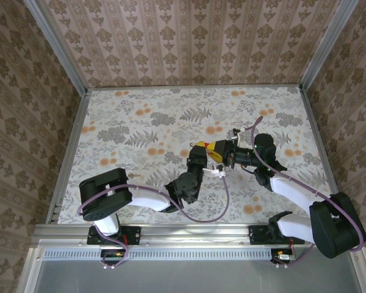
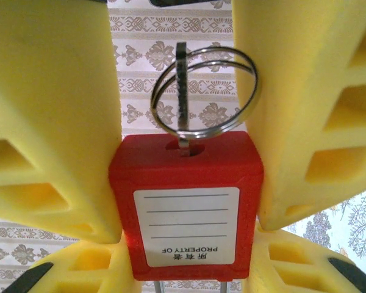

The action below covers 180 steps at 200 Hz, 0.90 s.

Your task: Unlock with the key

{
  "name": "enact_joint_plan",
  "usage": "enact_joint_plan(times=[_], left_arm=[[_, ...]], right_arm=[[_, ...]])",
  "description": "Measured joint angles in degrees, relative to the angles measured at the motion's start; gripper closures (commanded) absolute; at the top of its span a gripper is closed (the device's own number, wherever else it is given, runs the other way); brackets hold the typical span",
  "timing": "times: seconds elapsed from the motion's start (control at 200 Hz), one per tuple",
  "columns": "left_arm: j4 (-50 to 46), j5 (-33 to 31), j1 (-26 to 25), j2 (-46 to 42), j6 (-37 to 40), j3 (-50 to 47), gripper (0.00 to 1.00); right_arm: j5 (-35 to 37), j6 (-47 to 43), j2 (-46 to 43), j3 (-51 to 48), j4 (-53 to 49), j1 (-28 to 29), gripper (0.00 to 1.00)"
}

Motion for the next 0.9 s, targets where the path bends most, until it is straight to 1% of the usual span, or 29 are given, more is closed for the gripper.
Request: enact_joint_plan(times=[0.12, 0.19, 0.245, 0.34, 0.44, 0.585, 0.775, 0.9], left_arm=[[0.02, -0.07, -0.11, 0.00, 0.00, 0.00, 0.68], [0.09, -0.15, -0.24, 0.00, 0.00, 0.00, 0.61], [0.15, -0.17, -0.31, -0.02, 0.00, 0.00, 0.59], [0.26, -0.07, -0.33, -0.17, -0.17, 0.00, 0.52], [0.35, -0.04, -0.55, -0.98, -0.26, -0.50, 0.43], [0.35, -0.02, -0.74, -2.80, -1.20, -1.14, 0.34], [0.35, -0.15, -0.85, -5.25, -2.91, -2.01, 0.32], [-1.11, -0.17, -1.03, -6.82, -5.62, -2.84, 0.32]], right_arm=[[0.02, -0.07, -0.13, 0.00, -0.15, 0.00, 0.68], [0.04, -0.35, -0.55, 0.00, -0.74, 0.00, 0.69], [0.20, -0.68, -0.96, 0.09, -1.55, 0.00, 0.69], [0.22, -1.64, -1.44, 0.59, -3.08, 0.00, 0.70], [1.05, -2.54, -1.73, 1.44, -4.59, -0.20, 0.71], [1.51, -4.28, -1.95, 2.84, -7.26, -0.87, 0.71], [1.49, -6.43, -2.05, 5.11, -10.01, -2.73, 0.72], [1.44, -7.85, -2.08, 6.54, -11.74, -4.17, 0.72]])
